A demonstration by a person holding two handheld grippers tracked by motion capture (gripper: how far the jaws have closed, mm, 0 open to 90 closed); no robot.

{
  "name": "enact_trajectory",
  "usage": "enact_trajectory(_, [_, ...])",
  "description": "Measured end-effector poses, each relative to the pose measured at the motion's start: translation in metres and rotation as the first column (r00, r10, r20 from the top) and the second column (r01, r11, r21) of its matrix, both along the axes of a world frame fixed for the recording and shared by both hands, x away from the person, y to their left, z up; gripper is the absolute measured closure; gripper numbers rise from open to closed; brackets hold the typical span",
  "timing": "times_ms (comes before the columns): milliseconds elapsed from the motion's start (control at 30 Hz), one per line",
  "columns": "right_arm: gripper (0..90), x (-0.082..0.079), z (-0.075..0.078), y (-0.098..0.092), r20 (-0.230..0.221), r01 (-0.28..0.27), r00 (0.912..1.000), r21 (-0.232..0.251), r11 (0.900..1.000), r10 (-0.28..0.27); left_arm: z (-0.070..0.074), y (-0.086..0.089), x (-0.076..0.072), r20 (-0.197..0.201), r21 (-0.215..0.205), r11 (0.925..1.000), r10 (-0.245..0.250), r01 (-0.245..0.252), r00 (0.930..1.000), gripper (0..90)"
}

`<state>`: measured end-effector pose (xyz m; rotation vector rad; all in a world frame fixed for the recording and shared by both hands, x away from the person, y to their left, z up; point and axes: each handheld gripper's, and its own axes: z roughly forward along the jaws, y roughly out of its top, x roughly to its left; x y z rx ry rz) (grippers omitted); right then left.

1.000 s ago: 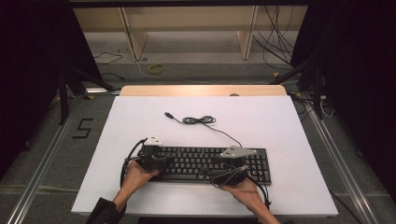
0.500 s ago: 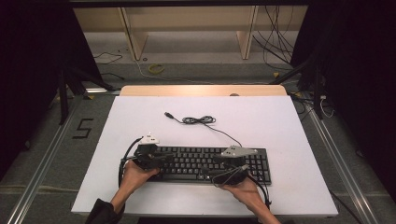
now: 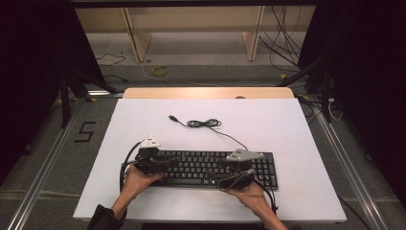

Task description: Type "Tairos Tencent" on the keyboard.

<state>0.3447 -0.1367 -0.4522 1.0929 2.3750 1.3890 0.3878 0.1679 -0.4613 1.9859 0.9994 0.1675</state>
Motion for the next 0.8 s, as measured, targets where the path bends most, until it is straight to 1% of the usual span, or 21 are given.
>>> enact_trajectory(133, [35.4,0.000,0.001,0.001,0.001,-0.001,1.0000,0.003,1.000,0.001,0.001,0.001,0.000,0.001,-0.010,0.9999,0.001,0.000,1.0000,62.8])
enact_trajectory(233, [35.4,0.001,0.001,0.001,0.001,-0.001,1.0000,0.004,1.000,0.001,0.002,0.002,0.000,-0.001,-0.011,0.9999,0.011,-0.011,0.9999,56.6])
enact_trajectory(400, [35.5,0.003,0.002,0.003,-0.002,-0.003,1.0000,0.002,1.000,0.003,0.004,0.003,-0.002,-0.003,-0.031,0.9993,0.019,-0.019,0.9998,49.0])
enact_trajectory(533, [35.8,0.004,0.003,0.005,-0.002,-0.004,1.0000,0.002,1.000,0.004,0.005,0.005,-0.004,0.004,-0.055,0.9982,0.023,-0.023,0.9997,45.2])
enact_trajectory(667, [37.0,0.007,0.003,0.006,-0.002,-0.006,1.0000,0.000,1.000,0.006,0.007,0.007,-0.007,0.011,-0.078,0.9969,0.017,-0.016,0.9998,41.7])
enact_trajectory(800, [40.8,0.010,0.004,0.008,-0.005,-0.003,1.0000,-0.005,1.000,0.003,0.009,0.009,-0.009,0.026,-0.090,0.9959,0.017,-0.015,0.9995,38.6])
